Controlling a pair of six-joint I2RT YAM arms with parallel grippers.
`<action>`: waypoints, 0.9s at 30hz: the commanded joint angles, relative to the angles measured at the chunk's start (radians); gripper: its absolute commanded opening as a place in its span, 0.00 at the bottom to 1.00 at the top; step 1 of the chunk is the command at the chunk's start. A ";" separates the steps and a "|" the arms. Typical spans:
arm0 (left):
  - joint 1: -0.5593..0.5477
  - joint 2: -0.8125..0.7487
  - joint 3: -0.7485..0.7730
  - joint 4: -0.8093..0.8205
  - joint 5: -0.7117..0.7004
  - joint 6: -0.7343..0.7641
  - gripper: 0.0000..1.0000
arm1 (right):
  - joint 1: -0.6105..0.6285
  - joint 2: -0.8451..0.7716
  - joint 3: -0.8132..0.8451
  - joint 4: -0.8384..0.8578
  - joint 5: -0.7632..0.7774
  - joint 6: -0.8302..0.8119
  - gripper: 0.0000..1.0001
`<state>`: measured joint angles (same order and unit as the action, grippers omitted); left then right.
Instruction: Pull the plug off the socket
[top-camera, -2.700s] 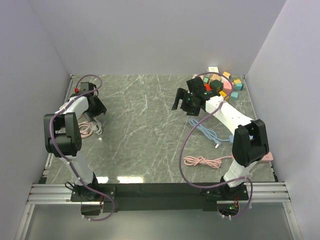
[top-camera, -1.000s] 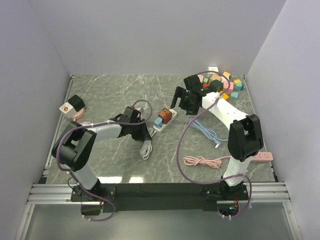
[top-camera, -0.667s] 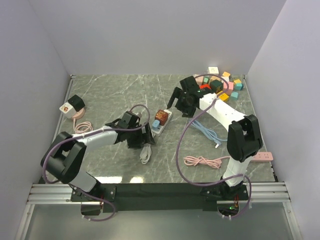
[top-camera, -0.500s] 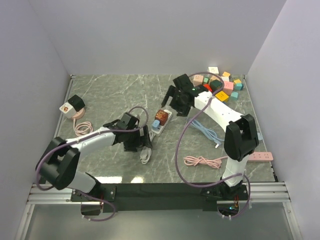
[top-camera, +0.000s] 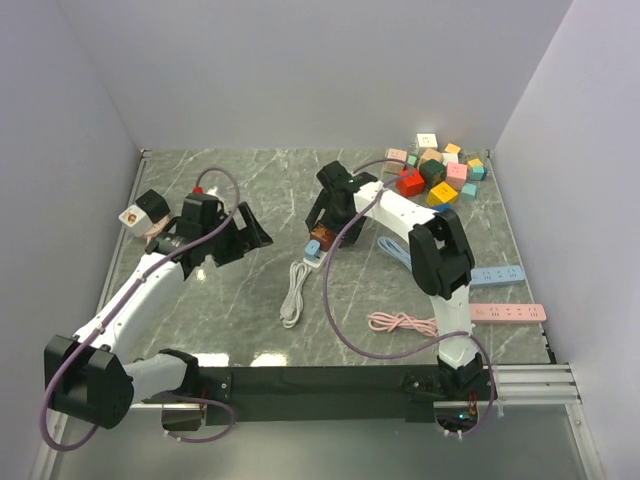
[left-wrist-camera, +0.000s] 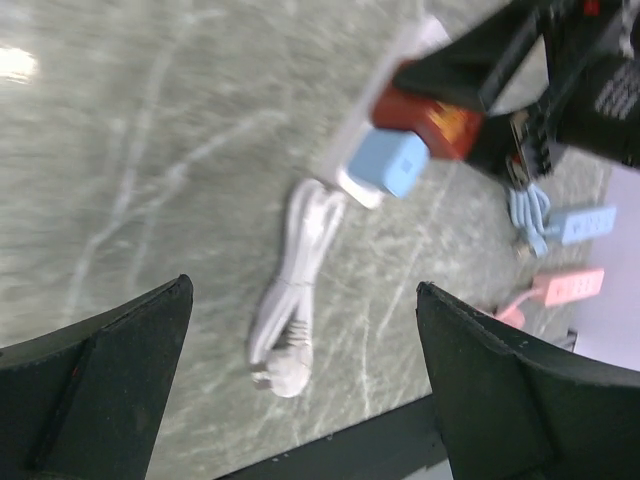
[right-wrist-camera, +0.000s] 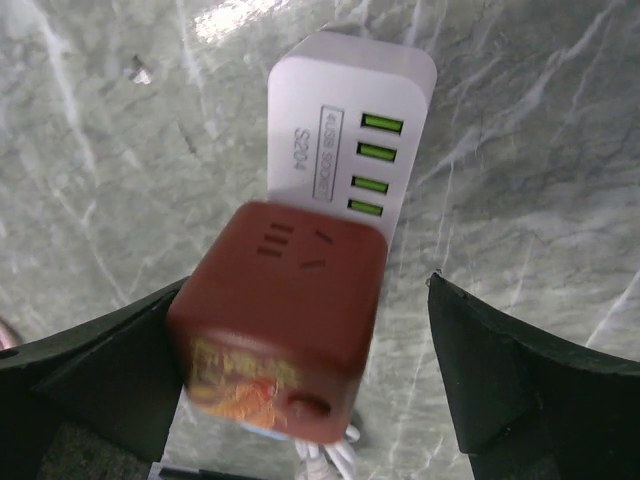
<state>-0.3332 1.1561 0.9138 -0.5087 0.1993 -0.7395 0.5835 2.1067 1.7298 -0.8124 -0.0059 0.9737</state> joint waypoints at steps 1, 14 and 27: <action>0.080 -0.003 -0.001 -0.014 0.049 0.054 0.99 | 0.010 0.013 0.066 -0.039 0.041 0.026 0.97; 0.131 0.157 -0.032 0.195 0.183 0.077 0.99 | 0.015 0.054 0.124 0.111 -0.363 -0.338 0.00; 0.138 0.447 0.051 0.475 0.250 -0.014 0.99 | 0.015 0.030 0.030 0.199 -0.738 -0.690 0.00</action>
<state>-0.1982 1.5826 0.9108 -0.1635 0.3965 -0.7231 0.5896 2.1883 1.7588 -0.6636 -0.5995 0.3885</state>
